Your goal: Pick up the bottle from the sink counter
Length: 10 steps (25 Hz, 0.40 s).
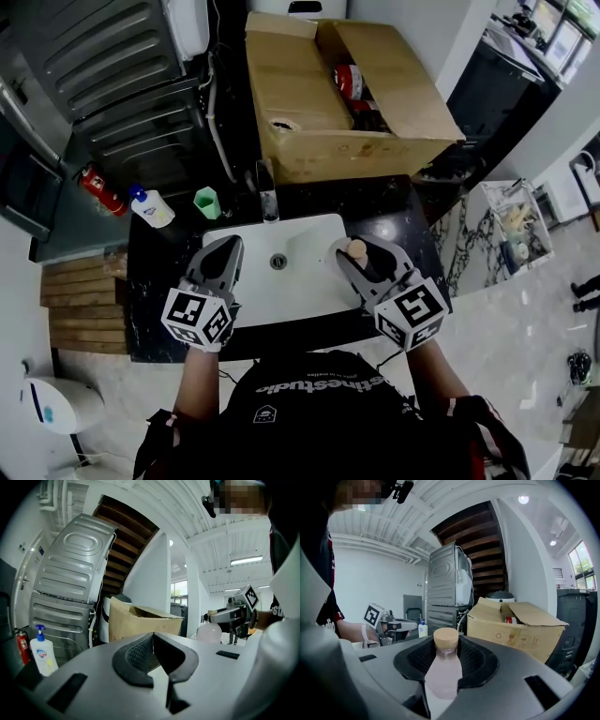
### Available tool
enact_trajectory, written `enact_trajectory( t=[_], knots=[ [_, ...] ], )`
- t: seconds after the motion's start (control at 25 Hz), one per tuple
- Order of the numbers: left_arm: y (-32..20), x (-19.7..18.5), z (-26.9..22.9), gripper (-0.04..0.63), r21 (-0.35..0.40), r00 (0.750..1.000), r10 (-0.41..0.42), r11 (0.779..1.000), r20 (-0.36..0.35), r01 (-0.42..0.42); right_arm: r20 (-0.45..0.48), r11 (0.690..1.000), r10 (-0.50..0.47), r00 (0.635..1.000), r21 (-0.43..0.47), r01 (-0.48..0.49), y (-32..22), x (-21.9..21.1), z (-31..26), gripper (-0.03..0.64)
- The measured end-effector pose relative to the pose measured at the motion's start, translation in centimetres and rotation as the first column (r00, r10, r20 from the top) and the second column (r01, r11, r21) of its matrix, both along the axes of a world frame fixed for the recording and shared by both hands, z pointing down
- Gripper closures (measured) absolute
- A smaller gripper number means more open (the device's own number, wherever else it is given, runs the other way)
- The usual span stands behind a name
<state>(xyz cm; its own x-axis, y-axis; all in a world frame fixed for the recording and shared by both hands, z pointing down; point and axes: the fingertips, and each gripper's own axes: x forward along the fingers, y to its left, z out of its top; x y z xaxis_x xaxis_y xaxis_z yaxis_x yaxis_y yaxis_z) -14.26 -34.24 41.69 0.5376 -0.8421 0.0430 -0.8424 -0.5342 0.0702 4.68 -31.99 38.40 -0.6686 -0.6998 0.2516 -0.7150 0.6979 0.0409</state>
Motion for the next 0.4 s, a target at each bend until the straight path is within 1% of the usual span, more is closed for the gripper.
enact_trajectory(
  t=[0.4],
  knots=[
    [0.72,0.03,0.22,0.58,-0.009,1.0,0.002,1.0,0.005,-0.002,-0.005,1.0,-0.014,1.0,-0.006,0.014,0.47,-0.56,0.38,0.448]
  ],
)
